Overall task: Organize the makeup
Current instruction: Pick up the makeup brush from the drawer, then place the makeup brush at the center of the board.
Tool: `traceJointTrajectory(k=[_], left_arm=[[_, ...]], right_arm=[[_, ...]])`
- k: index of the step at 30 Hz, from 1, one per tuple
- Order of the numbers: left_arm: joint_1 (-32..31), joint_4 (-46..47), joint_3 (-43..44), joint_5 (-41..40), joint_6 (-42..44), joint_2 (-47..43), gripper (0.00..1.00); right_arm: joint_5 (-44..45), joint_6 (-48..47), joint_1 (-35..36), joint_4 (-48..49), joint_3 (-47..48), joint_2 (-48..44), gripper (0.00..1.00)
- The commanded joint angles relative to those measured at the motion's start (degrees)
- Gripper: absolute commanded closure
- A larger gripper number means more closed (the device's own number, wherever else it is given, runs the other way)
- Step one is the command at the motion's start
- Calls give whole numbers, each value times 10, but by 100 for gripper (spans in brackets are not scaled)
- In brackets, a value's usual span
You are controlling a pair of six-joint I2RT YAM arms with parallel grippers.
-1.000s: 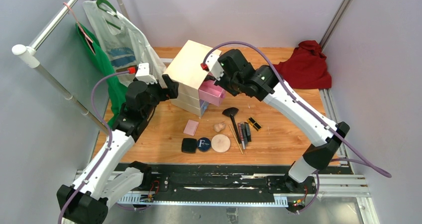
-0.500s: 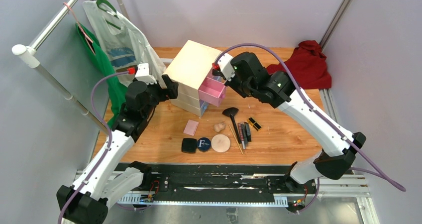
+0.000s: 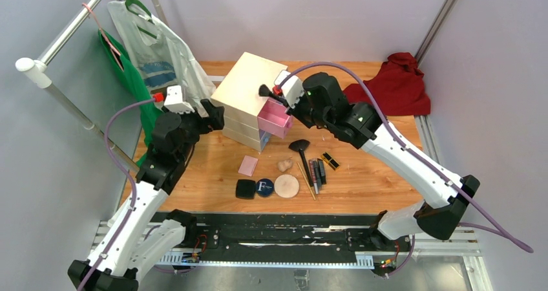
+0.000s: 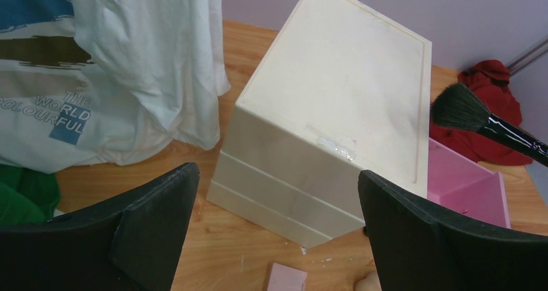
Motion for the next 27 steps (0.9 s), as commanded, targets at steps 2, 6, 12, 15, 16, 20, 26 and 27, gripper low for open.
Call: traceJointTrajectory(k=[2,6,12,15,16,20,26,27], left_arm=[[0,-8,6,-10,0,-18,2],[0,-9,0,-11,-5,-27,2],[0,-13,-3,-20,-7,-41,2],[0,-18,-5,-27,-6,-50,2],[0,-18,-7,-29,-8,-55,2],[0,-16,-20,-32,-18,-74,2],[0,-19,-31,-38,-23,-88,2],[0,-18,-31,-38,-24,-88,2]], right_arm=[[-61,-31,4,88,-11,-10,99],[-87,-42,3,108,0,11,100],[-147,-58,-12,138,-3,43,100],[-186,-66,-25,165,-14,52,100],[-195,-68,-27,175,-17,55,100],[-226,-69,-37,201,-18,67,99],[-269,-51,-54,245,-23,84,100],[-279,-47,-58,254,-24,88,100]])
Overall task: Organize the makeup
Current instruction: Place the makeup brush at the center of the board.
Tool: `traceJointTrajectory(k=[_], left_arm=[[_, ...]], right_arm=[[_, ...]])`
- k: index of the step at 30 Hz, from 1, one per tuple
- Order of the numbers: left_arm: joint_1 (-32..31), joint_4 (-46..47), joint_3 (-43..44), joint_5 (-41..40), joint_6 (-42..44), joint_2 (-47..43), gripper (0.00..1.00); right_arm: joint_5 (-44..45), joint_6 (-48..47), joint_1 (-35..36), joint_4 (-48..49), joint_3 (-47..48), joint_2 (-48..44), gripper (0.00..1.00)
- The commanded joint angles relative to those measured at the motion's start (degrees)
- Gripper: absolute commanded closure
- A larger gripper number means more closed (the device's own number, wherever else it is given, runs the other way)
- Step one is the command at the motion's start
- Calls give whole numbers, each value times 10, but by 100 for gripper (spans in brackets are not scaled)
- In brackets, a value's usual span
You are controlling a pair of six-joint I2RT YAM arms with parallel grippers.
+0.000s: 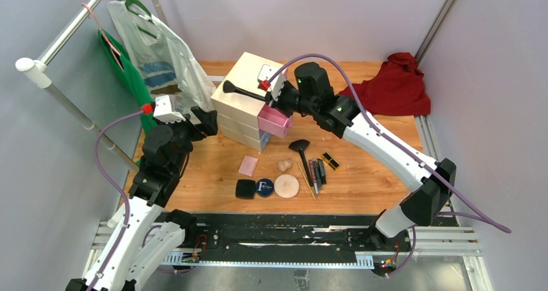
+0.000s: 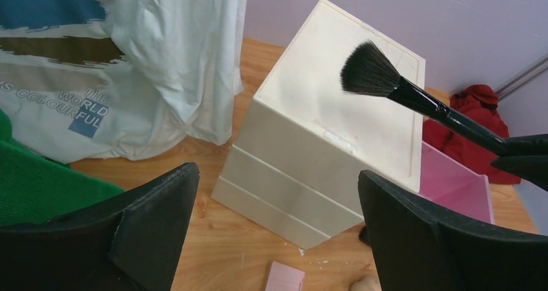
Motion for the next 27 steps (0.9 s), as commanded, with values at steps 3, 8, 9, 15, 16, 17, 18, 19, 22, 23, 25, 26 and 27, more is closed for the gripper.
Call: traceJointTrajectory(k=[3,8,9,15,16,17,18,19,22,23,25,26,27], left_arm=[[0,3,-7,-14,-6,-10,2],[0,1,-7,-20,-5,-12,2],[0,1,-7,-22,-5,-12,2],[0,5,-13,-29,-10,-20,2],[0,4,-13,-32,-10,-22,2],[0,4,-14,-33,-10,-24,2],[0,3,-14,-35,-9,-25,2],[0,2,-13,-35,-9,-26,2],[0,-1,-10,-35,-9,-28,2],[0,-1,-10,-35,-9,-29,2],[0,-1,-10,-35,-9,-30,2],[0,-1,-10,-35,-9,-30,2],[0,-1,-10,-35,-9,-30,2]], right_arm=[[-80,24,-30,79,-8,22,100],[-106,43,-42,98,-1,39,100],[-107,45,-43,99,1,43,100],[-117,60,-43,112,7,64,100],[-118,63,-44,115,9,67,100],[-118,67,-44,117,11,71,100],[-119,69,-44,117,14,75,100],[-119,71,-44,117,16,80,100],[-119,75,-44,118,20,89,100],[-118,76,-44,118,20,91,100],[-118,76,-44,118,21,95,100],[-117,76,-44,118,21,95,100],[-118,77,-44,118,22,95,100]])
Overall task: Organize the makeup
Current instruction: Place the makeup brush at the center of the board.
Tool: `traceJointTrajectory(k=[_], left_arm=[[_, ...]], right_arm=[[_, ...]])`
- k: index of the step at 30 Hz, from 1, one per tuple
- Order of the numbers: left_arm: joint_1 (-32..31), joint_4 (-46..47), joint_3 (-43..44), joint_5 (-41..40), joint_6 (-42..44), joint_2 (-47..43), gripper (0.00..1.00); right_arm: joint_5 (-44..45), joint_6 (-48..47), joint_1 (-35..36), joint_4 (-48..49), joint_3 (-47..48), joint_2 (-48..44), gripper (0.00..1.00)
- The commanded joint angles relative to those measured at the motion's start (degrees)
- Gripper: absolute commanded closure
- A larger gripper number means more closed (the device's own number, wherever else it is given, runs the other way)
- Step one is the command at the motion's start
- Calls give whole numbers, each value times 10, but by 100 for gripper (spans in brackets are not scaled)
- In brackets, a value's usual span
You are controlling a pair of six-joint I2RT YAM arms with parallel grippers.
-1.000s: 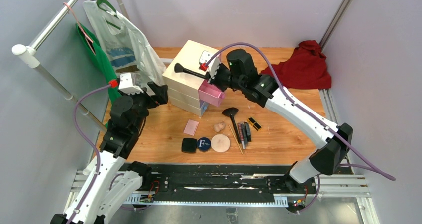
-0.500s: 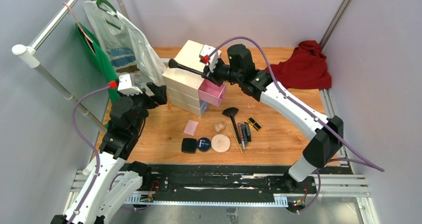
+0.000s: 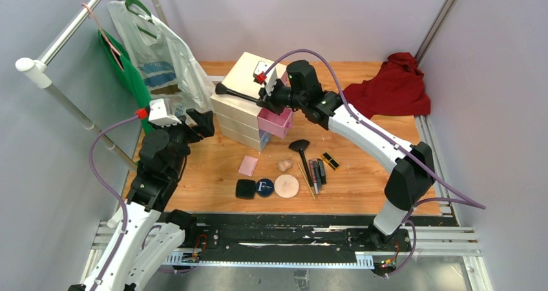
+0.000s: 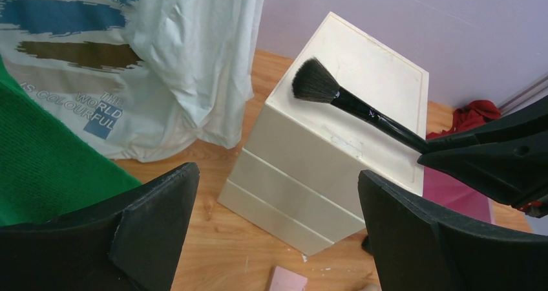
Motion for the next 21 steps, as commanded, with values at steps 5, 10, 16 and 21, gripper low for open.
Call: traceJointTrajectory(k=[5,10,16,21], left_arm=[[0,3,-3,-10,-6,-6,2],[0,5,-4,-11,-6,-6,2],[1,6,-5,-10,-6,-5,2],[0,6,-2,-9,-6,-1,2]], right_arm=[[-11,11,-6,19,22,8,100],[-12,11,-6,18,23,11,100],[-11,11,-7,16,25,12,100],[35,18,-7,30,15,-13,100]])
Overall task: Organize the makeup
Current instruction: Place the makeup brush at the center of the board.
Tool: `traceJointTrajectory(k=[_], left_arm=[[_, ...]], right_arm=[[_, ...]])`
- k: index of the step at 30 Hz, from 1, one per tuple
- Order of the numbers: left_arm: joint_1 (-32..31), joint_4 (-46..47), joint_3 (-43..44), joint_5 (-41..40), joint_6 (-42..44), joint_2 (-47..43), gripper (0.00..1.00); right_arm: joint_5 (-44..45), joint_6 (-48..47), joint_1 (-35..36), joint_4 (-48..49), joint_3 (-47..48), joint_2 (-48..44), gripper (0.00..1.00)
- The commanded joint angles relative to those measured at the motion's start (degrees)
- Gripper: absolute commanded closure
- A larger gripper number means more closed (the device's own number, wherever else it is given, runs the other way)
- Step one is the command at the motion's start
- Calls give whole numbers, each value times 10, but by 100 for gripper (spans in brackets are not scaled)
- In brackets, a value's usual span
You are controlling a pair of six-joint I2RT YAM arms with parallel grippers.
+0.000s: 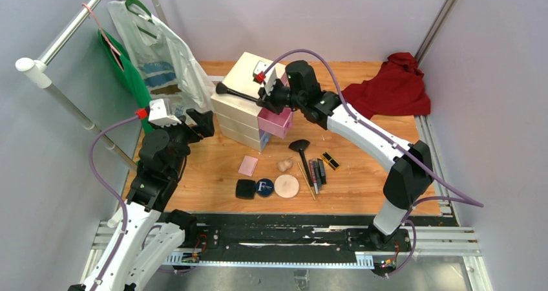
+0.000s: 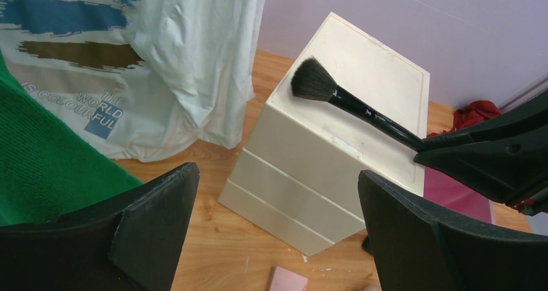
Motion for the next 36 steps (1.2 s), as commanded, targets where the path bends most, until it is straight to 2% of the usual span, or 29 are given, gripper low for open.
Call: traceJointTrajectory(k=[1,12,21,27,30,36], left_arm=[[0,6,-1,-6,-6,2,2],[1,21,0,12,-9,30,2],[0,33,10,27,-6,66,2],[0,42,11,35,-8,80,2],[0,48,12,40,-10,85,2],[1,50,16,55,-11,92,2]], right_arm=[[49,17,-8,30,7,-31,100],[224,42,-11,39,-105,-163,100],[364,107,-16,49,-232,-284,99],[452,170,-20,14,-294,-339,99],[466,195,-33,8,-325,-347,100],[404,241,-95,46,-377,-318,99]])
